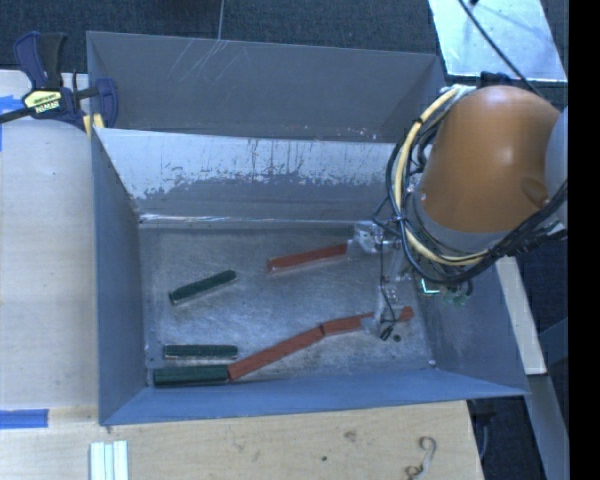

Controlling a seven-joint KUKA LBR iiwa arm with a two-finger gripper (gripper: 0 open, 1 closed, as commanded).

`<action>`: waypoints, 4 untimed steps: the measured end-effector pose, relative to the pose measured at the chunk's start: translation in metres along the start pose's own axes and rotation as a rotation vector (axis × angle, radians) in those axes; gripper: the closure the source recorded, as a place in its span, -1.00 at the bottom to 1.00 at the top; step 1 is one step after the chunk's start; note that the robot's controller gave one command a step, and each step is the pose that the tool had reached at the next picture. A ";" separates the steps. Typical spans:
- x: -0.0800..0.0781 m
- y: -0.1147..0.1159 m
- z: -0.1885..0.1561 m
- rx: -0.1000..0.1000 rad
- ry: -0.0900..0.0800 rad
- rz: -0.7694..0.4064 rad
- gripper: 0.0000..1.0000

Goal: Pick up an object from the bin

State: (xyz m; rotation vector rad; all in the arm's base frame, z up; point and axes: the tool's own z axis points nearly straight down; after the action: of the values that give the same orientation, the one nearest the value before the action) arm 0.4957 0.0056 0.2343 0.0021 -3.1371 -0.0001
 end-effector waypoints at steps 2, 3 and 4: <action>-0.006 0.075 0.134 0.001 -0.010 -0.370 -1.00; -0.007 0.081 0.120 0.001 -0.011 -0.532 -1.00; -0.014 0.084 0.166 0.001 -0.003 -0.617 -1.00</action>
Offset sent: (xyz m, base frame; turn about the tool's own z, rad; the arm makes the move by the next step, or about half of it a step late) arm 0.0105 0.0727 -0.1643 -0.1584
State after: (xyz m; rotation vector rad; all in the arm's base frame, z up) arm 0.5091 0.0894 0.0682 0.9553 -2.9918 -0.0008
